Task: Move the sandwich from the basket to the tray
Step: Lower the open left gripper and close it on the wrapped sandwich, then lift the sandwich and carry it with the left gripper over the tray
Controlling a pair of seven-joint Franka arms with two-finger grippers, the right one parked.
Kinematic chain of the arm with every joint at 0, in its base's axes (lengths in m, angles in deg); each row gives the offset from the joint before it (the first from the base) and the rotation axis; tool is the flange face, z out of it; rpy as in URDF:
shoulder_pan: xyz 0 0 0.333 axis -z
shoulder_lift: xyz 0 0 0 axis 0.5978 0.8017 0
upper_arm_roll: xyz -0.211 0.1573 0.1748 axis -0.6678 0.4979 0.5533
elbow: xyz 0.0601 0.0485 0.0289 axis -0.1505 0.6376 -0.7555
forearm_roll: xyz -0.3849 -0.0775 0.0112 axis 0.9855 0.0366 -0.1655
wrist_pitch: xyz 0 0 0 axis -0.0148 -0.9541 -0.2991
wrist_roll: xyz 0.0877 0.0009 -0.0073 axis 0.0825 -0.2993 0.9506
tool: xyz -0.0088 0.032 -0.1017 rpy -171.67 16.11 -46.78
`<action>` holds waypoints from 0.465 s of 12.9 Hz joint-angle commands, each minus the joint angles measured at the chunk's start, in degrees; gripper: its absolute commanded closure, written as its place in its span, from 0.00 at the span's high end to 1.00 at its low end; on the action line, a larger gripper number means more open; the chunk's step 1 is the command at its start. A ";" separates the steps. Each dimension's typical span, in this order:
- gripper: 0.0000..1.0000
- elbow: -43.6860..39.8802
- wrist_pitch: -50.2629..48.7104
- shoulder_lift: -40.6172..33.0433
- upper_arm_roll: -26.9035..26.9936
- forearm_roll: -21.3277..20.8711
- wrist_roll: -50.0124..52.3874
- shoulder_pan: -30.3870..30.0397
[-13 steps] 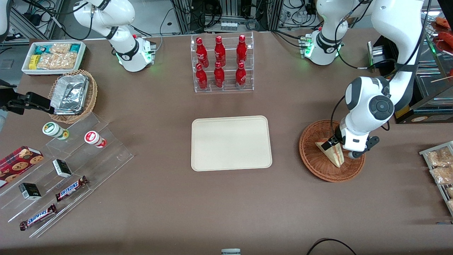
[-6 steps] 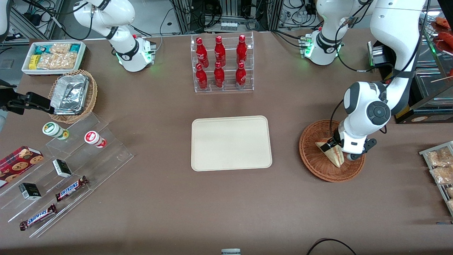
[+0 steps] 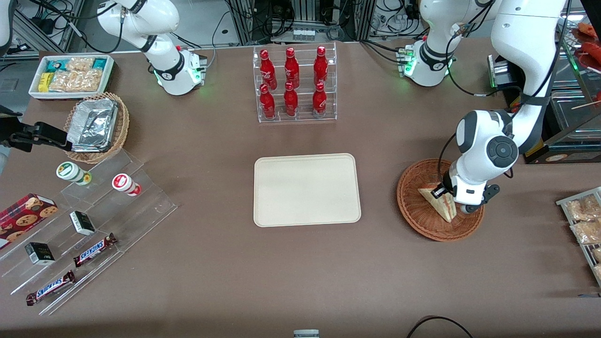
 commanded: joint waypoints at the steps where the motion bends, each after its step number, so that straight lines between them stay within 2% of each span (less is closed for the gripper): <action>1: 0.00 -5.90 -8.90 -0.91 -0.07 -0.22 0.51 -0.16; 3: 0.00 -12.93 -18.94 -0.30 -0.16 -0.31 -1.50 0.19; 6: 0.00 -16.39 -21.26 -0.56 -0.60 -0.49 -2.74 1.25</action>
